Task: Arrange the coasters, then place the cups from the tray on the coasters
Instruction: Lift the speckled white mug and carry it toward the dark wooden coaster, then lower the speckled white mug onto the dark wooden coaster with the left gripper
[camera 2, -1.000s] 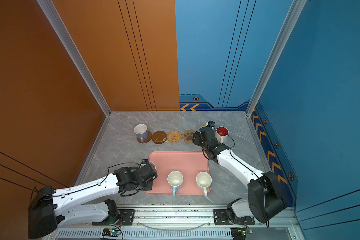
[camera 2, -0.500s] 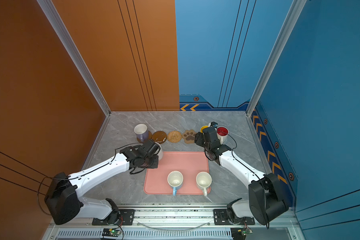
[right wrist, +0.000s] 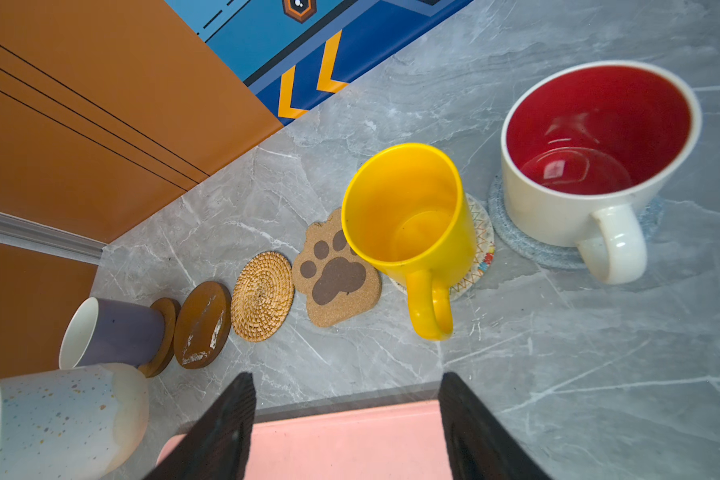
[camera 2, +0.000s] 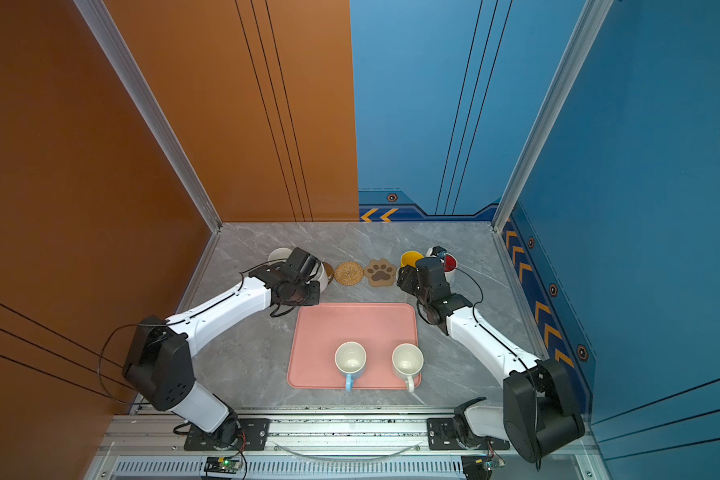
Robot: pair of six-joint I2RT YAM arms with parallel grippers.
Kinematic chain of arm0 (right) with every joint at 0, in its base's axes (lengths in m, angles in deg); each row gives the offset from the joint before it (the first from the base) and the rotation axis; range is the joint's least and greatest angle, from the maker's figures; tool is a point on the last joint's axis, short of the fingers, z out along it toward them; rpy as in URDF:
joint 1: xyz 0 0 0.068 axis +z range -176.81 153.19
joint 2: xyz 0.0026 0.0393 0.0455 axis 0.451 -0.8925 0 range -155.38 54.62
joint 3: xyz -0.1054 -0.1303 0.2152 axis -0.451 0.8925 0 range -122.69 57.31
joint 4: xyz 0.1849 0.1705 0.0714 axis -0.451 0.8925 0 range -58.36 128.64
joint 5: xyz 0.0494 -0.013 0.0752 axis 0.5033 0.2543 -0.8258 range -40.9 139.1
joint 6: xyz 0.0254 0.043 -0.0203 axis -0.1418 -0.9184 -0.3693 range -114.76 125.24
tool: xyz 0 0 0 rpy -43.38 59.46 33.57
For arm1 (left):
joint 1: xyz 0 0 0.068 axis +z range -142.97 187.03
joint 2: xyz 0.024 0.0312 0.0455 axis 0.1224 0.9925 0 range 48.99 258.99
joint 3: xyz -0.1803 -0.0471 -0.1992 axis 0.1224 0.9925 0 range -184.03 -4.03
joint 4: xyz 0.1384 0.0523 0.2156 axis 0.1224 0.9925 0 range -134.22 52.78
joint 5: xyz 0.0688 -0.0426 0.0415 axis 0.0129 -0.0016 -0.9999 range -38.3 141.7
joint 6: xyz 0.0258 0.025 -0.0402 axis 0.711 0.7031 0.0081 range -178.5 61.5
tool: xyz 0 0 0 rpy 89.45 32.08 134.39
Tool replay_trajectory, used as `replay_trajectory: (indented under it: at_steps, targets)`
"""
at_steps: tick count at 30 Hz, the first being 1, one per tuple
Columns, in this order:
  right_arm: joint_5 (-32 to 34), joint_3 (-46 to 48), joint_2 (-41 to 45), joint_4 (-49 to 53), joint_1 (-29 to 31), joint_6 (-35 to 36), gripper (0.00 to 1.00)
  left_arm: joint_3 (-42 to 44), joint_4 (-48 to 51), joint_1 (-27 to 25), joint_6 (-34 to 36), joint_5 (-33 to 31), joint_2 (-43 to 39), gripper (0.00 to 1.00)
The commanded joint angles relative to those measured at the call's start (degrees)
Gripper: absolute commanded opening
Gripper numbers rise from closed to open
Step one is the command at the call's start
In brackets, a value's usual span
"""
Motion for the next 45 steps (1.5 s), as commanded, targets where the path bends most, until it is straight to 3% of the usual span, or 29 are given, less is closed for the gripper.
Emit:
replay_trajectory:
  at_steps: [1,20,45]
  targets:
    - [-0.86,1.22,1.78,-0.88,-0.82,-0.86,0.68,-4.76,-3.87,1.76,2.43,0.19,1.51,0.0]
    - [-3.45,2.13,-0.98,-2.95,-3.08,-2.16,0.66,-18.06,-3.43,6.36,4.02,3.45,17.04,0.0]
    - [-5.68,0.48,-4.93,-3.96,-3.15,-2.45,0.65,-20.09,0.1,6.73,5.11,1.53,20.09,0.0]
